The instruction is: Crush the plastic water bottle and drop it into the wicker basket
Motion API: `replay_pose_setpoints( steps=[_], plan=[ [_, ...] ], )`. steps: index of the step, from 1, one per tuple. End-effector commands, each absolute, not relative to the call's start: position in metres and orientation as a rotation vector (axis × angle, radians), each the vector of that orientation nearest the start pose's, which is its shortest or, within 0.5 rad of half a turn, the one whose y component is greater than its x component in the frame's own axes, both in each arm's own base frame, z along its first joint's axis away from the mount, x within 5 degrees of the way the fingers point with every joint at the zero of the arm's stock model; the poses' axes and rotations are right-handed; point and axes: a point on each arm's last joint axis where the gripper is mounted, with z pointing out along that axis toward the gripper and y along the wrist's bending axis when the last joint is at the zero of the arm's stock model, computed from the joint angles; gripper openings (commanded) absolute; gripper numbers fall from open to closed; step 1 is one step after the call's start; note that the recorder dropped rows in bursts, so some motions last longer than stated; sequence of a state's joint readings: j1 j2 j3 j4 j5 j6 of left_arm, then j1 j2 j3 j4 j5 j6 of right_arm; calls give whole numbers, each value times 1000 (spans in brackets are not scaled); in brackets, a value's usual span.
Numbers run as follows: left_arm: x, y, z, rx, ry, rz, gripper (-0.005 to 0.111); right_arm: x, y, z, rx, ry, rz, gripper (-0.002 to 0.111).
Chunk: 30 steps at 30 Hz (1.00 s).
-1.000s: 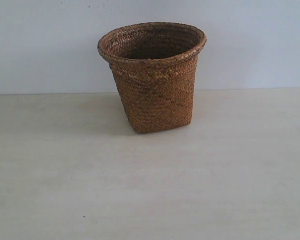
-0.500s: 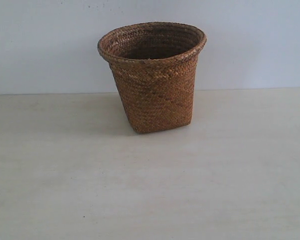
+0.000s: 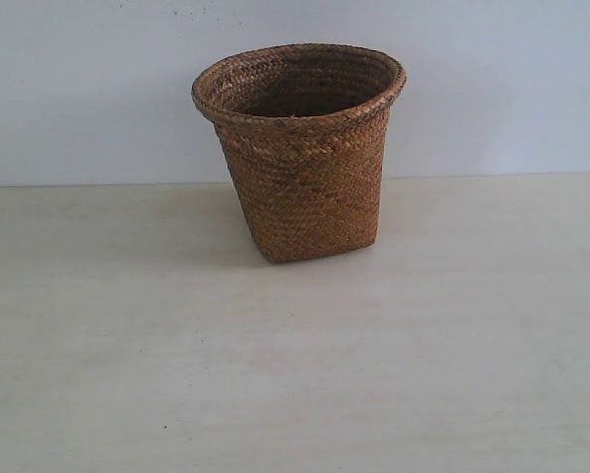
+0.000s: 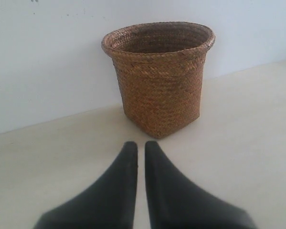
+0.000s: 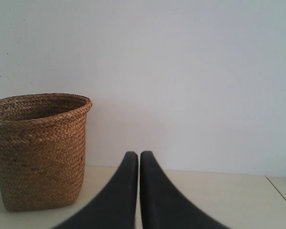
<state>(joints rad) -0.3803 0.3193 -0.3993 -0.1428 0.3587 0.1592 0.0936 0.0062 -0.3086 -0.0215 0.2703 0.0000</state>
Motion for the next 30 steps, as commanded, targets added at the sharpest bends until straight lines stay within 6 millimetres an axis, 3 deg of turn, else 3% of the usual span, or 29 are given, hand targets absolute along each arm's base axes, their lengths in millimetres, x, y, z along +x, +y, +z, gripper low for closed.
replay_pose_setpoints(
  steps=[1,8,12,30],
  plan=[
    [70,-31,294,402,1709,-268,4,31,2,290,-76,1437,52,0],
    [61,-20,284,305,1658,-223,4,31,2,290,-76,1437,52,0],
    [54,-16,268,320,1634,-197,4,31,2,290,-76,1437,52,0],
    [61,-2,207,12,1669,-39,4,31,2,290,-76,1437,52,0]
  ],
)
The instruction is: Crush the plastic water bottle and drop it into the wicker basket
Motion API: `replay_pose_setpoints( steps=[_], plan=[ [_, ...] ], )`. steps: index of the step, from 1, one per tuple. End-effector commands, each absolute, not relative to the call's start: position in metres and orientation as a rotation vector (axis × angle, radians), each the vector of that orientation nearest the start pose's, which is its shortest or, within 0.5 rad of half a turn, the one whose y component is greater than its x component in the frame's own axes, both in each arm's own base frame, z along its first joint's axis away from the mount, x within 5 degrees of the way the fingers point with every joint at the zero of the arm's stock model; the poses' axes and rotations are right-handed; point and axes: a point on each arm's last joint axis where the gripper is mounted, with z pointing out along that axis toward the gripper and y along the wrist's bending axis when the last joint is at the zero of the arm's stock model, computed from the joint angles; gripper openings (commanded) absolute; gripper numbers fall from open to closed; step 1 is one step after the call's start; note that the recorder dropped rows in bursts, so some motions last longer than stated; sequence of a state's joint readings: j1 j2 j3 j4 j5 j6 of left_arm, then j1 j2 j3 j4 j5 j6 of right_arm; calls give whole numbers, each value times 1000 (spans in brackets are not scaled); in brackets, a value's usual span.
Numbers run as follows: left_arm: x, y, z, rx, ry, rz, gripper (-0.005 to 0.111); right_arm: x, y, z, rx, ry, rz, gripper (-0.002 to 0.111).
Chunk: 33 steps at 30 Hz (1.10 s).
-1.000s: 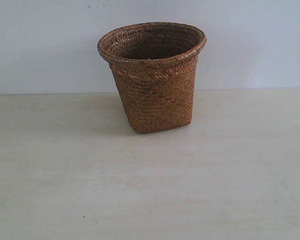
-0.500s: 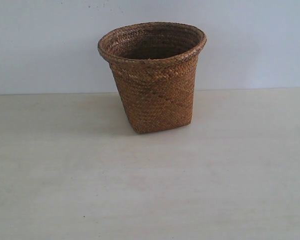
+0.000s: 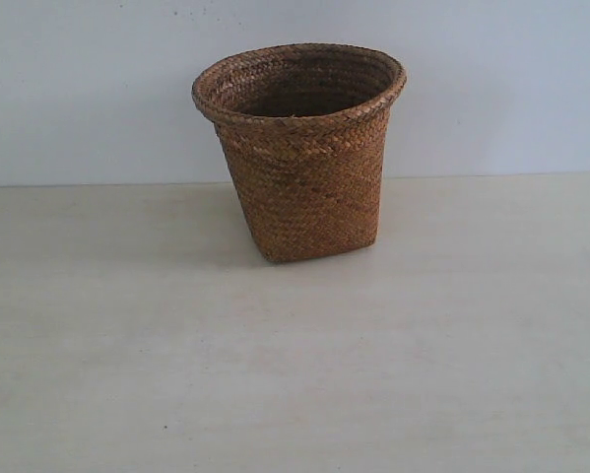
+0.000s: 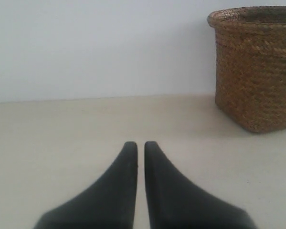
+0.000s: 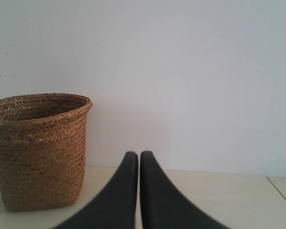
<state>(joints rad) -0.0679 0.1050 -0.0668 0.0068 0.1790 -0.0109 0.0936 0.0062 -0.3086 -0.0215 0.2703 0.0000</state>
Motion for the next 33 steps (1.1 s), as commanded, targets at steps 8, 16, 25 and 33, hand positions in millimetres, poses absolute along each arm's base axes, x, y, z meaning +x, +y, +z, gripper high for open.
replay_pose_setpoints(
  steps=[8,16,25,33],
  plan=[
    [56,1,193,-55,1709,-24,4,31,2,290,-76,1437,52,0],
    [55,0,188,-55,1766,-26,4,31,2,290,-76,1437,52,0],
    [55,0,188,-55,1764,-26,4,31,2,290,-76,1437,52,0],
    [55,0,188,-55,1764,-26,4,31,2,290,-75,1438,55,0]
  ],
)
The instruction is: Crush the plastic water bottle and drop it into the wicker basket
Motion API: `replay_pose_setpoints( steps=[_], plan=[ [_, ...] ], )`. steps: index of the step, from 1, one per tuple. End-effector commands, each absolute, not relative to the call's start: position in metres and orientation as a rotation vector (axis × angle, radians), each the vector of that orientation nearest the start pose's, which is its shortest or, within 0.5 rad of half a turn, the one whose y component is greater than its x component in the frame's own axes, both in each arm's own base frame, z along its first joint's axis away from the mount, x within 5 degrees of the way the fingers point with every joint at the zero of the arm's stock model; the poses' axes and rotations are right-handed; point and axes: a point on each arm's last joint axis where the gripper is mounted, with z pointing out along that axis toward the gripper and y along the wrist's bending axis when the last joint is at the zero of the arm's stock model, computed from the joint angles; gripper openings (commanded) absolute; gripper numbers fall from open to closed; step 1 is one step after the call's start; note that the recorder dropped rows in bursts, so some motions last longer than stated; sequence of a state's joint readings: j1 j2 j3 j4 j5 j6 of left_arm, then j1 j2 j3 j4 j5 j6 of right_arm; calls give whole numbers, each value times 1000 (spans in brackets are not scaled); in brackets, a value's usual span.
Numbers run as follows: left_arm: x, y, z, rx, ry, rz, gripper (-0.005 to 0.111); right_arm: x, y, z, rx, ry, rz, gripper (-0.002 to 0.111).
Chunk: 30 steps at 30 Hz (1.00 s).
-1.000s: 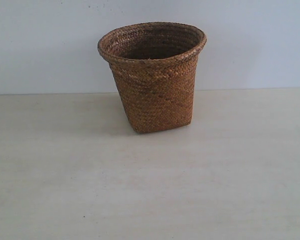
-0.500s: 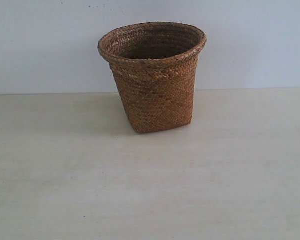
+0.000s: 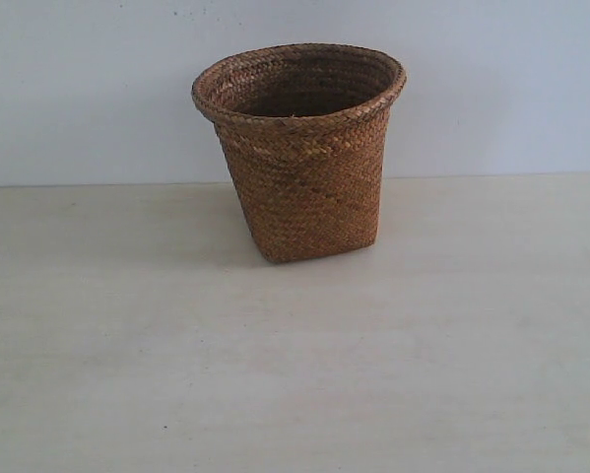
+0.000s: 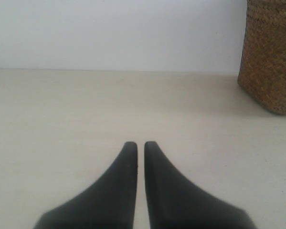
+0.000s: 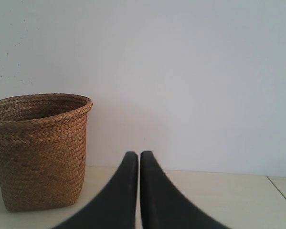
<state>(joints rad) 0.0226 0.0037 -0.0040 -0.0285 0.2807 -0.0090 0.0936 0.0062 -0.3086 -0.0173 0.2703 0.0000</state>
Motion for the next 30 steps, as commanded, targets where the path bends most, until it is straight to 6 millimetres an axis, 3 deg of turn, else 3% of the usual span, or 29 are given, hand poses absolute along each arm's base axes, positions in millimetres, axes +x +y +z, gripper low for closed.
replay_pose_setpoints(
  steps=[1,16,30],
  plan=[
    [55,0,188,-55,1764,-26,4,31,2,290,-75,1438,55,0],
    [55,0,188,-55,1760,-25,4,33,3,285,-70,1457,66,0],
    [55,0,188,-55,1763,-25,4,54,5,204,-75,1661,75,0]
  ],
)
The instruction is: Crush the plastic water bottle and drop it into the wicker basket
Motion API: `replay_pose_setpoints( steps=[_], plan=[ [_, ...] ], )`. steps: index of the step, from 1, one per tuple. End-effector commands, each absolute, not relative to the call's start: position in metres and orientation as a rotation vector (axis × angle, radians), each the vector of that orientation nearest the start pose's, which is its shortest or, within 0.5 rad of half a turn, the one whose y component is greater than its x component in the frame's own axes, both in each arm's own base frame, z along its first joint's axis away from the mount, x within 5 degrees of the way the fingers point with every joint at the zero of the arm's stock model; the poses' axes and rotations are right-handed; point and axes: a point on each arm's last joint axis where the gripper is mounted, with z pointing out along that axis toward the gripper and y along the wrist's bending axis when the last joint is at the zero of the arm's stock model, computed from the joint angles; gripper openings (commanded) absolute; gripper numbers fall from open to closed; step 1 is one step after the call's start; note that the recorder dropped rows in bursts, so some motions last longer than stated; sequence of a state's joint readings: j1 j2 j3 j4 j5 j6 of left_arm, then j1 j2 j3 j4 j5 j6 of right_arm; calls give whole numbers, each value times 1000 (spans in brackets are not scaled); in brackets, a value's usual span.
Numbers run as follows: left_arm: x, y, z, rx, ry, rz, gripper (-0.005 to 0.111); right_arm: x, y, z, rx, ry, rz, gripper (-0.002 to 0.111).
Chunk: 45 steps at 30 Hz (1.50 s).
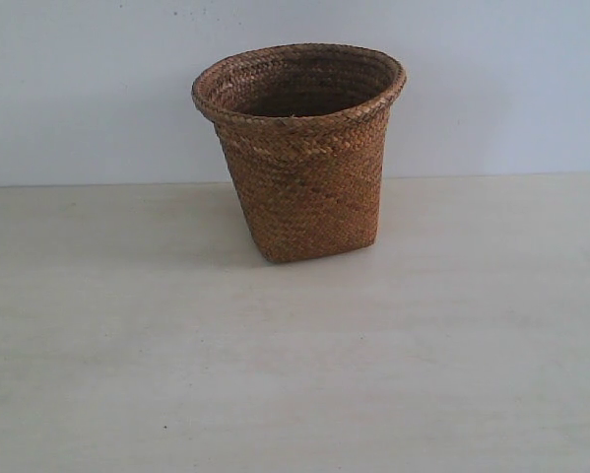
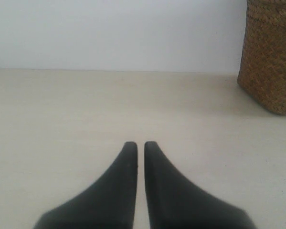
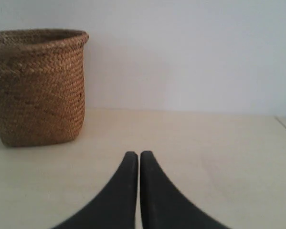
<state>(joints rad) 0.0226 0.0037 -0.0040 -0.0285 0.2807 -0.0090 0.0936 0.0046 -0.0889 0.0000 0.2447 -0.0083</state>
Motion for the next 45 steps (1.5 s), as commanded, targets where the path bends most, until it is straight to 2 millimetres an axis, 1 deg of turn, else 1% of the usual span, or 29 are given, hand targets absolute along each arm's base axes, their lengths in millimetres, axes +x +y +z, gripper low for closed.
replay_pose_setpoints(
  steps=[1,2,12,17,45],
  plan=[
    [55,0,188,-55,1763,-25,4,55,5,200,-74,1668,77,0],
    [55,0,188,-55,1763,-25,4,56,5,196,-70,1675,80,0],
    [55,0,188,-55,1761,-25,4,55,6,193,-60,1707,97,0],
    [55,0,188,-55,1761,-25,4,53,6,183,-71,1813,93,0],
    [55,0,188,-55,1761,-25,4,53,6,183,-71,1813,93,0]
  ],
)
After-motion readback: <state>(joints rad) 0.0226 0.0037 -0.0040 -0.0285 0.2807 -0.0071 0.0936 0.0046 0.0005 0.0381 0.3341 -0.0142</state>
